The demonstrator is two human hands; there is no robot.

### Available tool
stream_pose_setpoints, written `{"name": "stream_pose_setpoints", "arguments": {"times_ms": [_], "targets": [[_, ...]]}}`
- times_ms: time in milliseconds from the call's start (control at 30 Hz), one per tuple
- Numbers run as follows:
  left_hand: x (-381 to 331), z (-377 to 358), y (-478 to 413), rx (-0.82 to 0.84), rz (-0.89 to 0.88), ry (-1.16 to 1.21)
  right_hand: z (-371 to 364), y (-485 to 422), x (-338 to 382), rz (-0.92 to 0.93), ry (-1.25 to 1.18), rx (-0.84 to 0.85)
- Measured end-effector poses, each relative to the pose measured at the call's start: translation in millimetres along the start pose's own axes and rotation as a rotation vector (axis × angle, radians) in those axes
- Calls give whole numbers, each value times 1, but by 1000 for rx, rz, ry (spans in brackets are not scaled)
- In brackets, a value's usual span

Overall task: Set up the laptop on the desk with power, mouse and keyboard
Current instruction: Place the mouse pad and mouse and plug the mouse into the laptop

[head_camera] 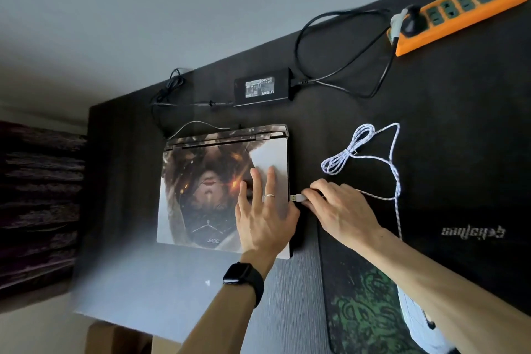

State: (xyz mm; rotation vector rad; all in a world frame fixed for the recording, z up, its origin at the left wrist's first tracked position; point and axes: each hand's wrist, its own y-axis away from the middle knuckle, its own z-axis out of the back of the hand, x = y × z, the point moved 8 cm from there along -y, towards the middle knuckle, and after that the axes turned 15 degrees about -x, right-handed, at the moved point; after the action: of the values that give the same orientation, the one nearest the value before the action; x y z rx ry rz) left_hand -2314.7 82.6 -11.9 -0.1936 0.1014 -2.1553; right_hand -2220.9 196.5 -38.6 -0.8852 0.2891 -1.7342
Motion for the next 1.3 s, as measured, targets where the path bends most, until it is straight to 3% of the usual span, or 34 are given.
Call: {"name": "stream_pose_setpoints", "arguments": {"times_ms": [600,800,1067,1200,1300], "targets": [[2,5,1,-16,-15,29,-5,0,6,-35,56,-8],[13,-1,14,40,-143,83,-2,-6,8,-4,46,-5],[11,-5,19,-17,-145,105,-7,-15,16,44,34,13],[10,-3,18,50,-141,114,-7,-6,9,1,-60,38],[18,-7,29,214,-310,116,-6,3,4,-15,-47,76]]}}
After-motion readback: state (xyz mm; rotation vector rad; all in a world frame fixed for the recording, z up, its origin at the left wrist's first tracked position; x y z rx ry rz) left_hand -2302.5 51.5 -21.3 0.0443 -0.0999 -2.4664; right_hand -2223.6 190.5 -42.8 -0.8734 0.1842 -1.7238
